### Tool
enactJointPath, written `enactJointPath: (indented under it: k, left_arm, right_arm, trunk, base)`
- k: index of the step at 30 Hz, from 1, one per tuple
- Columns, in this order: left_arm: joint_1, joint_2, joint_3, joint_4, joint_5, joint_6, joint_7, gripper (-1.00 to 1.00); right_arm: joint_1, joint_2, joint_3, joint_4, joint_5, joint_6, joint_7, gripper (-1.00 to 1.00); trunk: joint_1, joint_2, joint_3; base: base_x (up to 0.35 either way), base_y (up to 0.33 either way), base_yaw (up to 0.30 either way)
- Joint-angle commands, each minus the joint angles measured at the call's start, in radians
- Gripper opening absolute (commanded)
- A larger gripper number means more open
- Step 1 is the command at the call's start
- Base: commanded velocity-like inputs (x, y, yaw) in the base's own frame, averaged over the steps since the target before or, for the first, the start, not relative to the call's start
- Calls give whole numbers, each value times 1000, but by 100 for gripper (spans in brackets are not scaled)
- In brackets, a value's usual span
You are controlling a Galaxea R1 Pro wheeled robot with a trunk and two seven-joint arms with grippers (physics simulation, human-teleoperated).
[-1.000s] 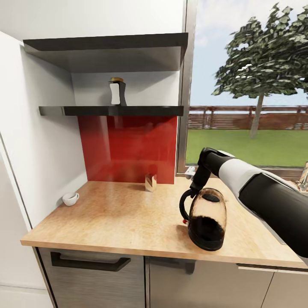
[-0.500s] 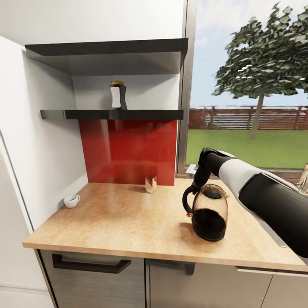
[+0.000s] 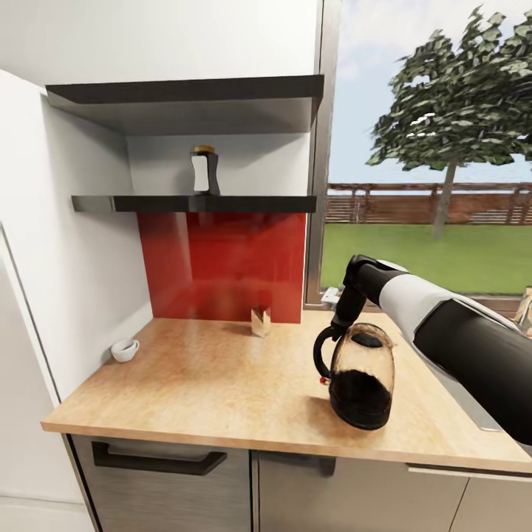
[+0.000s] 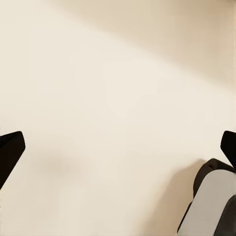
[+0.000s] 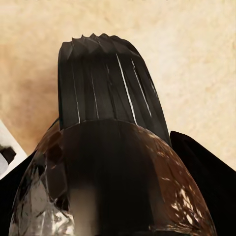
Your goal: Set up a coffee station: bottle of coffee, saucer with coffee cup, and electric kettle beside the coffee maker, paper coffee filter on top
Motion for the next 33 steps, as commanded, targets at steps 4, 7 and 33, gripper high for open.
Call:
enactJointPath:
  k: [4, 7, 33]
  left_arm:
    - [0, 0, 8, -2, 3, 0, -7, 100]
    - [0, 0, 8, -2, 3, 0, -7, 100]
    - [0, 0, 6, -2, 2, 0, -7, 100]
  right_arm:
    - [-1, 2, -8, 2, 10, 9, 2, -100]
    - [-1, 2, -8, 2, 19, 9, 2, -100]
    - [-1, -6, -5, 0, 32, 15, 47, -100]
  trunk:
    - [-15, 27, 11]
    - [-27, 48, 21]
    - [-126, 230, 102]
  base:
    - [0, 0, 0]
    - [0, 0, 0]
    - [0, 0, 0]
